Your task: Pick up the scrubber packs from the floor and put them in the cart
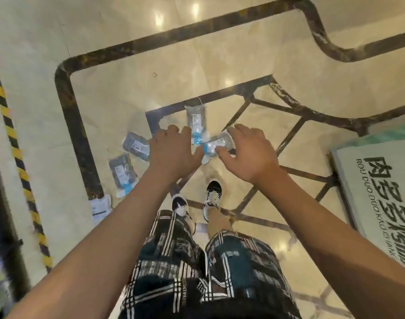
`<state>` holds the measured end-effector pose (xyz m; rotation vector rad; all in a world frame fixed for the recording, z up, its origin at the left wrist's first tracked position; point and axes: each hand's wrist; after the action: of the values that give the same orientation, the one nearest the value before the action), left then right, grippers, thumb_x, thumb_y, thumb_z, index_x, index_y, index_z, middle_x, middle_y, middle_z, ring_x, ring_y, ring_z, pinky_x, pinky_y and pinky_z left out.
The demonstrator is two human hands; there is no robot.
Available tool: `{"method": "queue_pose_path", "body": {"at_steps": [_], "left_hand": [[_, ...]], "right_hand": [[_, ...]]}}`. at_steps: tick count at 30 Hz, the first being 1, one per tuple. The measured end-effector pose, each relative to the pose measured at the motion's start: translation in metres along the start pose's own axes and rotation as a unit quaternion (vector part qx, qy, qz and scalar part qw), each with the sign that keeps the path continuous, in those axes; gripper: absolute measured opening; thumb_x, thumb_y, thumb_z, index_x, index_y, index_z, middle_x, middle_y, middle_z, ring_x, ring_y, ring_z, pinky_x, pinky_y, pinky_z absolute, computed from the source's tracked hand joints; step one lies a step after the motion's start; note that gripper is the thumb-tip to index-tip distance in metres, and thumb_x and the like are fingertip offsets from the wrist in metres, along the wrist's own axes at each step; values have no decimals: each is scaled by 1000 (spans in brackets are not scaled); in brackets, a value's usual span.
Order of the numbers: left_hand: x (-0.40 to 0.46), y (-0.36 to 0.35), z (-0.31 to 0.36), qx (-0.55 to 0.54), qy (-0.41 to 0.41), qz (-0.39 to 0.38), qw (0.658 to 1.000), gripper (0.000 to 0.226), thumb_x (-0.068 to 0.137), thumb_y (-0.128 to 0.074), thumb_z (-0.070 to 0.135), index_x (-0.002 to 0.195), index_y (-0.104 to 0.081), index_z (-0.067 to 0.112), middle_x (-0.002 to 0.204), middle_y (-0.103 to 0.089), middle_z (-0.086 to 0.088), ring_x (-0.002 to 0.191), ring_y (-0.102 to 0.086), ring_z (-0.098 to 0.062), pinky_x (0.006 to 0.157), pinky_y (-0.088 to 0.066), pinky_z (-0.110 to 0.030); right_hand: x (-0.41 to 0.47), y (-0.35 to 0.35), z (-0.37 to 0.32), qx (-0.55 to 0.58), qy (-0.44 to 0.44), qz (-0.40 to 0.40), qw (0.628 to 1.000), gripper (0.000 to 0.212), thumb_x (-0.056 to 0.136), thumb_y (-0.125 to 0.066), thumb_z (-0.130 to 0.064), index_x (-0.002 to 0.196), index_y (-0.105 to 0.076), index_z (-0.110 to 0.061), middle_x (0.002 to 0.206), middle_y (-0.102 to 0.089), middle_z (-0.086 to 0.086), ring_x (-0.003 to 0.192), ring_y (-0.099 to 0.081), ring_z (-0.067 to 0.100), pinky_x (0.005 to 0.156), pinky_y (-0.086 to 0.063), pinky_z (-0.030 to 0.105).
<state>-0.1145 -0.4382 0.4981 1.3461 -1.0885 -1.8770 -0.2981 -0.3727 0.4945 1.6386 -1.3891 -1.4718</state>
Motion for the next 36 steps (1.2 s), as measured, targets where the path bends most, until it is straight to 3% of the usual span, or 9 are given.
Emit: {"method": "queue_pose_path", "body": {"at_steps": [7,14,17,19,24,27,31,34,36], "left_hand": [[196,-136,-30,-8,-17,-42,999,72,88,-39,65,142,-50,18,139,-56,-15,124,-54,-41,98,-44,-49],[378,-338,-71,46,-53,-88,994,55,98,-49,49,145,-45,20,146,-46,-17,126,-50,-44,103,-40,-53],[445,-407,-75,80,-98,-96,987,53,95,-58,22,147,-44,25,154,-36,-15,132,-45,-44,105,-39,-55],[479,-441,-82,98,-130,-124,979,69,91,-63,9,149,-37,35,165,-19,-12,144,-30,-46,107,-38,-59],[491,-492,-101,66,-110,-149,980,87,91,-64,13,155,-17,48,170,3,-9,148,-14,-50,109,-39,-59],[471,-490,-99,7,-3,-182,983,77,100,-55,24,163,-11,26,163,-8,-25,141,-31,-51,112,-37,-49],[454,-470,-98,-29,96,-275,956,83,99,-62,34,162,-14,8,158,-22,-29,141,-39,-43,97,-50,-43],[455,-473,-125,0,87,-164,983,86,87,-76,37,150,-30,3,151,-28,-24,140,-36,-44,110,-39,-49],[463,-480,-140,5,84,-107,991,83,83,-78,36,146,-35,3,150,-30,-24,136,-41,-46,111,-40,-53]], "right_hand": [[151,-162,34,17,-2,-2,1000,62,92,-40,-61,134,-59,-19,132,-64,5,114,-59,38,87,-54,46],[278,-411,126,1,-8,41,999,48,100,-43,-39,118,-68,-2,99,-69,19,85,-65,46,71,-56,52],[318,-481,166,-39,-23,14,999,40,93,-57,-19,128,-63,-2,110,-68,23,97,-64,49,75,-58,55],[335,-516,186,-57,-16,-38,998,58,88,-67,-13,144,-52,-7,135,-59,22,122,-53,51,85,-56,61],[337,-557,211,-87,-12,-68,994,63,92,-64,-17,151,-40,-18,156,-39,9,134,-44,41,84,-58,53],[329,-559,207,-71,-131,-63,987,49,95,-58,-20,142,-48,-9,144,-48,17,118,-51,45,87,-54,52],[326,-549,213,105,-322,-112,934,64,97,-64,-39,144,-36,-7,142,-40,24,122,-50,46,97,-44,47],[321,-542,221,105,-346,-143,921,103,82,-76,-60,157,-21,-15,151,-28,23,135,-35,49,108,-38,53],[317,-542,230,77,-357,-173,915,108,76,-75,-70,156,-28,-17,156,-26,20,140,-29,48,110,-35,55]]}}
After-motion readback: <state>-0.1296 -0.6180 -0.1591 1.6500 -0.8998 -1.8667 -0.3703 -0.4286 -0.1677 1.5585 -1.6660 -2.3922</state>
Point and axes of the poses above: each hand's wrist, its own x-axis towards the middle knuckle, its own y-axis out of the back of the hand, z = x × y
